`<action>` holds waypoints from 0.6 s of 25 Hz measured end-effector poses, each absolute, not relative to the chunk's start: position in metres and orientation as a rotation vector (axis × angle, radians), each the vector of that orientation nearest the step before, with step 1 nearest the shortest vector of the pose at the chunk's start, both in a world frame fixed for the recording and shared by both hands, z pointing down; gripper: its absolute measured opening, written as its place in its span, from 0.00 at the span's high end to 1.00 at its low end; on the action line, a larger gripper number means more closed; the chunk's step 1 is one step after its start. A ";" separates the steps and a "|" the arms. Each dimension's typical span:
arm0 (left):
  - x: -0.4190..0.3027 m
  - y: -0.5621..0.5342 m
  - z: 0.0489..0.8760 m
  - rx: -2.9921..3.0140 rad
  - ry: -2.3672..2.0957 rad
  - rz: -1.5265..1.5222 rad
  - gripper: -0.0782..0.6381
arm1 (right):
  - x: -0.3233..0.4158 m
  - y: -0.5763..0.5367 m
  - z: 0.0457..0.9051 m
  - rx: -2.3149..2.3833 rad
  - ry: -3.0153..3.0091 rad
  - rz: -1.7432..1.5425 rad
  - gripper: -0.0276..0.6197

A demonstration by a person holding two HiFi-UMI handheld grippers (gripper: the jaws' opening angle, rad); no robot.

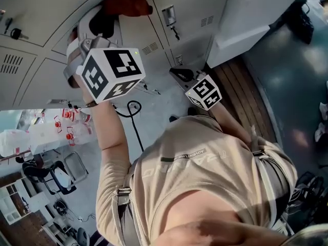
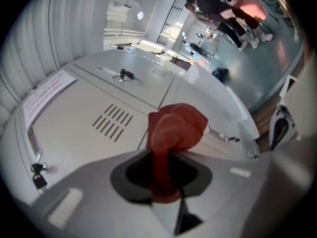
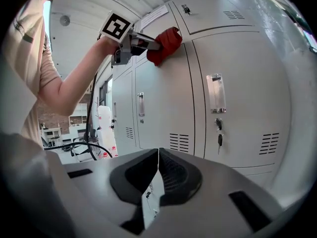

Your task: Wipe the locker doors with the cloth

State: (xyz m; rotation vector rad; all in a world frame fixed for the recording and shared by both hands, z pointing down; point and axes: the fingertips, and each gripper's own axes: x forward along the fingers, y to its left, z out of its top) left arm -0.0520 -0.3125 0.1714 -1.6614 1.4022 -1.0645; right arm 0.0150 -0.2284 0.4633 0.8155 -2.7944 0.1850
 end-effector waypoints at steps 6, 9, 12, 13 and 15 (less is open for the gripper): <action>-0.039 -0.339 0.162 -1.633 1.442 -1.085 0.77 | 0.027 -0.234 0.465 0.853 -2.797 0.203 0.93; -0.037 -0.345 0.174 -1.636 1.450 -1.107 0.77 | 0.033 -0.236 0.466 0.856 -2.796 0.216 0.93; -0.035 -0.347 0.196 -1.673 1.441 -1.133 0.77 | 0.038 -0.240 0.468 0.856 -2.795 0.222 0.93; -0.035 -0.348 0.207 -1.690 1.434 -1.148 0.77 | 0.039 -0.241 0.468 0.856 -2.796 0.224 0.93; -0.035 -0.348 0.232 -1.716 1.419 -1.185 0.77 | 0.040 -0.244 0.468 0.853 -2.800 0.224 0.93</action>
